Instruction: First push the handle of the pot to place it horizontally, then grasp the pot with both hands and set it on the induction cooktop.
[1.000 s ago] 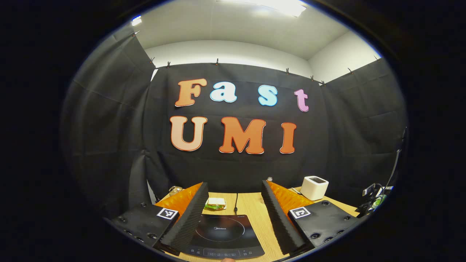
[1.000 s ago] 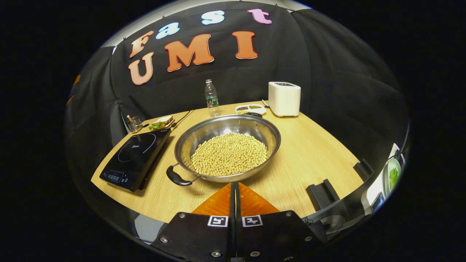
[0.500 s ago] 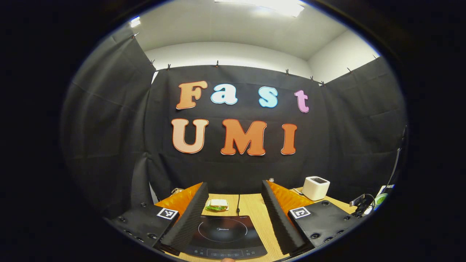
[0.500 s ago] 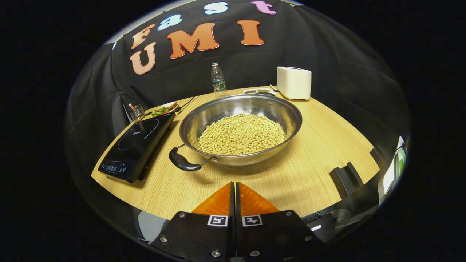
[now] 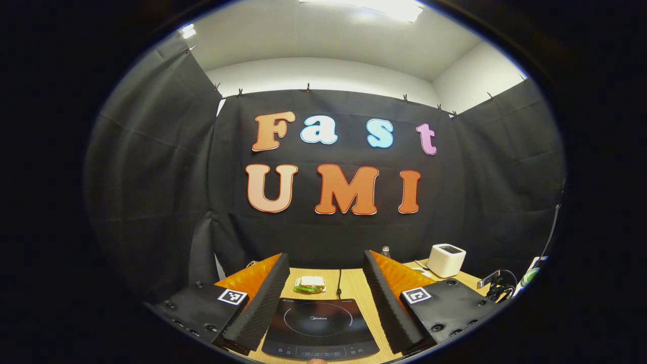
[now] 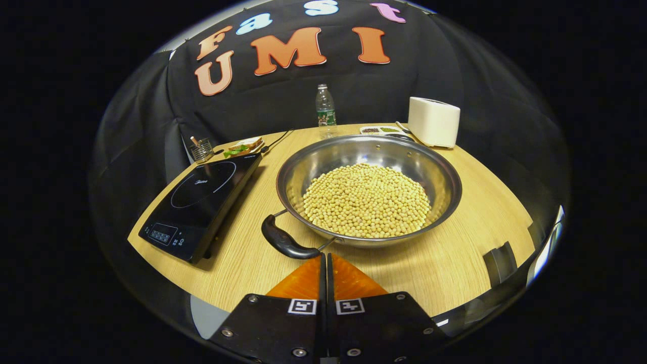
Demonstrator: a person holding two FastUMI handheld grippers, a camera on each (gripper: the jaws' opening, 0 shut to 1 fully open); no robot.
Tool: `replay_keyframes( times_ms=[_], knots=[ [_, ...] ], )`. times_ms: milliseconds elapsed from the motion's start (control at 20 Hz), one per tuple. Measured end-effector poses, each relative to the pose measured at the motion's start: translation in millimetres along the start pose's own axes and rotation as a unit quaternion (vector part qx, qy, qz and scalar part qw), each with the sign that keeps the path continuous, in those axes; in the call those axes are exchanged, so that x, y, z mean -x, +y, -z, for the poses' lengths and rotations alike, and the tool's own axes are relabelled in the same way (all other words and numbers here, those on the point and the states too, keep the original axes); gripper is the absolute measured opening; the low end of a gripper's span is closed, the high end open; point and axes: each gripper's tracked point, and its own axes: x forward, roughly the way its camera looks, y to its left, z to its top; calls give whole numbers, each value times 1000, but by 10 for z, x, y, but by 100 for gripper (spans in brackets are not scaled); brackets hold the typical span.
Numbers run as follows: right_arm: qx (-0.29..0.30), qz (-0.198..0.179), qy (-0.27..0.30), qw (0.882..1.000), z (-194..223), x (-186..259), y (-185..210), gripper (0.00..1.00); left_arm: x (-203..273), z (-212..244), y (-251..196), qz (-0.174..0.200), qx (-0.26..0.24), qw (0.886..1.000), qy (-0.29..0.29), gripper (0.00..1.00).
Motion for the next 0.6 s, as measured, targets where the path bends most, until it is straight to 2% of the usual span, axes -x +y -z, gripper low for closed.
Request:
replay_keyframes(
  times_ms=[600],
  knots=[
    [24, -18, 13, 999, -84, -135, 289, 0, -21, -16, 183, -11, -6, 1000, -1, 95]
  ],
)
